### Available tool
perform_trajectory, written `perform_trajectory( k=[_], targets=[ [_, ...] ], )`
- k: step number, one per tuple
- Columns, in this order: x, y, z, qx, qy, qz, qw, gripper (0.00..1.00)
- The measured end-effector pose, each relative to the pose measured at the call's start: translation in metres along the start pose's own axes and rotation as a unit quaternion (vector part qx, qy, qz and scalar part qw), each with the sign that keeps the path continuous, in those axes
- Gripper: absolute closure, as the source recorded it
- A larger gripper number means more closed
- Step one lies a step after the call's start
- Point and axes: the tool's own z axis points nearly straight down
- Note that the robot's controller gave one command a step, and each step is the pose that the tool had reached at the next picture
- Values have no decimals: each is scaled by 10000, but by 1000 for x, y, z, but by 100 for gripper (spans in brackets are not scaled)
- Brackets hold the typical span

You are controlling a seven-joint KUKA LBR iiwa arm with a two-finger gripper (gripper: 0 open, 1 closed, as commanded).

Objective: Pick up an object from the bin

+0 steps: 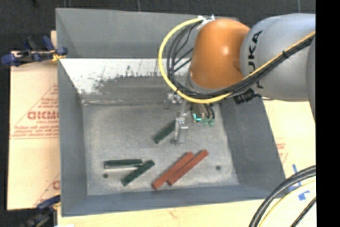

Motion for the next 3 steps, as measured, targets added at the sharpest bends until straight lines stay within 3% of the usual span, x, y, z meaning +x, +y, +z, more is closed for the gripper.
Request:
perform_trajectory(
  k=[1, 2, 3],
  targets=[
    [-14, 0, 104, -1, -40, -669, 9978, 100],
    [-14, 0, 104, -2, -40, -666, 9978, 100],
    [-26, -14, -15, 8, -5, -689, 9976, 100]
  ],
)
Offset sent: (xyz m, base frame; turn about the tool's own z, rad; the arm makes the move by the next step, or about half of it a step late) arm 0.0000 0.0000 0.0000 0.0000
